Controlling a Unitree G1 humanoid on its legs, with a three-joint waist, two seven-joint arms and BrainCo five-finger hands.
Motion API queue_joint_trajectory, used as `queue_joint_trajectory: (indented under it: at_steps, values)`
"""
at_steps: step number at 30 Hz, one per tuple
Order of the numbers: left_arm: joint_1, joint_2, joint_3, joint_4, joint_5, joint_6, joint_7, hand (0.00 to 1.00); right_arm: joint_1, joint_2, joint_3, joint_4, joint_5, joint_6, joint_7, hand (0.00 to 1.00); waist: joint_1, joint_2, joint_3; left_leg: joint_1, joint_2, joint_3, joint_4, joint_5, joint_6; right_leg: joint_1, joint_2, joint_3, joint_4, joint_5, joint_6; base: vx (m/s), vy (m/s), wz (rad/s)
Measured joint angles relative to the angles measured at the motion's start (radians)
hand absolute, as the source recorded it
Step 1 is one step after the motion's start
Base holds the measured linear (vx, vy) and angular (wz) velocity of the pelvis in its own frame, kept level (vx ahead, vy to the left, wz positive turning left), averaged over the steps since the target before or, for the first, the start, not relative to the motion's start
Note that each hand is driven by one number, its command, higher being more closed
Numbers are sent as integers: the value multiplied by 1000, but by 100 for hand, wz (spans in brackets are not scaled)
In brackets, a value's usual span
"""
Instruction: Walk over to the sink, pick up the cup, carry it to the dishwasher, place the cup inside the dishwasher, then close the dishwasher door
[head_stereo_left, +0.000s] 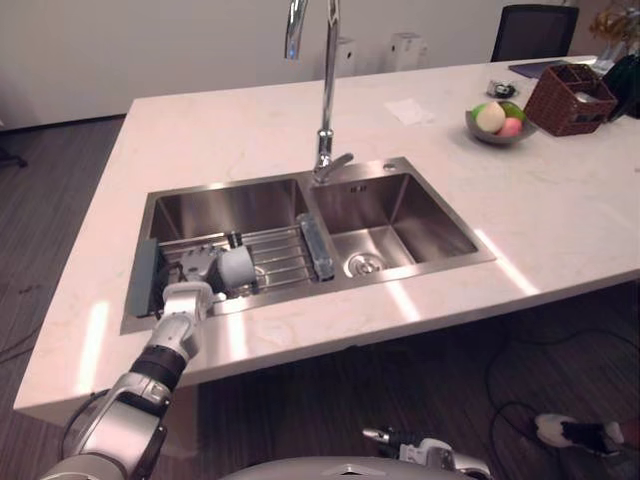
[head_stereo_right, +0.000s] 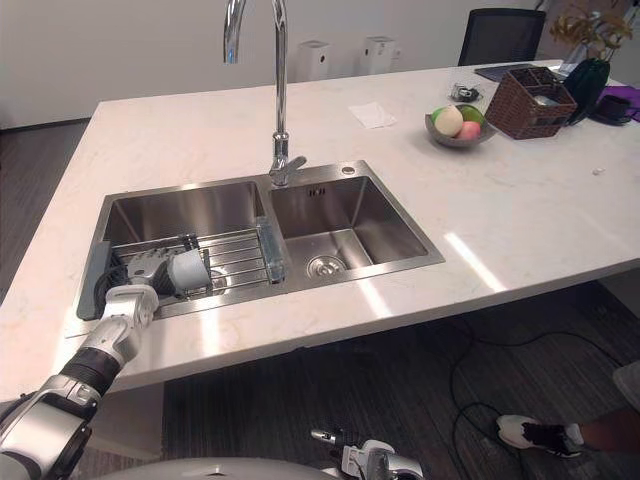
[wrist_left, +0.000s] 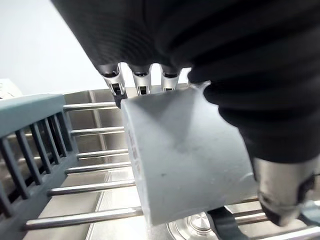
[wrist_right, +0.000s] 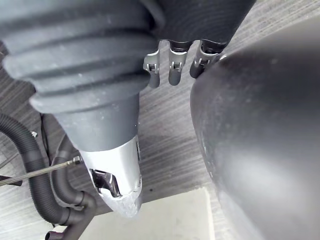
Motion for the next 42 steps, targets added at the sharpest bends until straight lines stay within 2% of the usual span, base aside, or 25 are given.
queue_joint_trajectory:
  at_steps: [9,10,14,18,21,27,33,38,42]
  values:
    - [-13,-13,4,79,16,-18,-11,0,-21,-10,-1,18,-7,16,17,0,-1,1,-5,15,0,14,0,-6,0,6,0,18,0,1,1,-17,-15,-6]
    - [-14,-14,5,82,13,-18,-14,100,-22,-11,-2,18,-7,17,22,0,-3,1,-5,15,0,14,0,-6,1,6,0,19,0,1,1,0,0,0]
    - [-28,-18,30,107,-24,-15,-36,100,-26,-19,-6,18,-8,48,37,0,-4,0,-6,16,1,19,0,-7,1,6,0,23,-1,2,2,-3,-5,-1]
    - [-38,-15,40,128,-59,-3,-54,100,-30,-20,-6,18,-10,60,43,0,-6,-2,-7,17,1,26,0,-9,0,4,0,26,-2,2,2,-4,-15,-3]
    - [-51,-15,48,142,-98,-8,-76,100,-35,-28,-6,24,-11,77,60,0,-4,-4,-19,17,1,28,0,-11,-2,5,0,27,-3,2,2,0,0,0]
    - [-54,-12,74,162,-150,-32,-75,100,-41,-38,-6,28,-11,81,82,0,-6,-3,-19,18,1,28,0,-11,-2,5,0,27,-3,2,2,0,0,0]
    - [-53,5,74,182,-194,-95,-47,100,-42,-39,-6,29,-11,80,82,0,-4,-3,-19,17,1,27,0,-11,-2,5,-1,27,-4,2,3,0,0,0]
    - [-50,23,69,176,-246,-186,-14,100,-41,-39,-6,33,-11,73,84,0,-2,-3,-19,16,0,26,0,-12,-1,5,-2,25,-7,2,3,0,0,0]
    - [-38,28,63,144,-332,-216,-8,100,-39,-39,-6,39,-11,62,88,0,-3,-3,-19,15,-1,25,0,-14,0,6,-3,24,-9,2,3,0,0,0]
